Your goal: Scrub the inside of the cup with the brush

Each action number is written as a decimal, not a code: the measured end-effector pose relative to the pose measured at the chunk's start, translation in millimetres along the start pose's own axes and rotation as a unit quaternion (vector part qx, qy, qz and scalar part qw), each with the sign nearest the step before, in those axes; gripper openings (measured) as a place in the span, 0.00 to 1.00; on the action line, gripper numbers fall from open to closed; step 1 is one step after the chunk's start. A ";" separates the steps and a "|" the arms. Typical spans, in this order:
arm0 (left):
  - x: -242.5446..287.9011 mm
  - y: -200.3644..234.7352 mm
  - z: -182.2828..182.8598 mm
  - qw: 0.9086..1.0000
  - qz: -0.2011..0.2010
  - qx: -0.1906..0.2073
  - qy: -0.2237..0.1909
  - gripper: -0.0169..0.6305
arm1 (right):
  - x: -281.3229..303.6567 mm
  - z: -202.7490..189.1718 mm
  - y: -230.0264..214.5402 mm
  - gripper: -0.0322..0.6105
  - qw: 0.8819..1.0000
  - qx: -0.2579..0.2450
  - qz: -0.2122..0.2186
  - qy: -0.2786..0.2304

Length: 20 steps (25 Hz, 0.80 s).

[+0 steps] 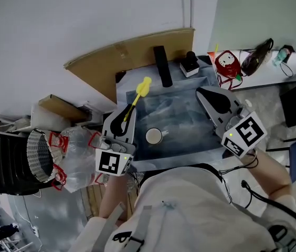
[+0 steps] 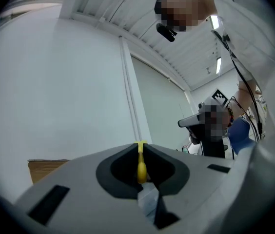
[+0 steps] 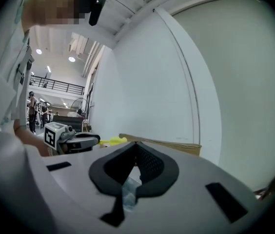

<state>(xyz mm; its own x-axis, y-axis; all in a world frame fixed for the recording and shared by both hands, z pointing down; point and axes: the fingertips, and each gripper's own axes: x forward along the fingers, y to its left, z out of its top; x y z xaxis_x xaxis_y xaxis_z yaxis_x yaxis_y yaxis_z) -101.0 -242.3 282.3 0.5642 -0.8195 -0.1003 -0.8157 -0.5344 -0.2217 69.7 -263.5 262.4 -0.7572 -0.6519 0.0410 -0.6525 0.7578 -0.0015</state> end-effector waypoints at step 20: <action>-10.5 -16.4 3.5 1.000 0.015 -0.022 0.006 0.08 | -17.1 -7.1 8.5 0.07 0.999 -0.005 0.029 0.011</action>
<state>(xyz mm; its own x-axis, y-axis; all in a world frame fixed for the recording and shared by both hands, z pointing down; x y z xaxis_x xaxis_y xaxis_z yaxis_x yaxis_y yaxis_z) -93.1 -224.3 283.6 0.5376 -0.8379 -0.0946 -0.8374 -0.5174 -0.1759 77.3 -245.7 268.7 -0.7933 -0.6055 0.0632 -0.6064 0.7951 0.0060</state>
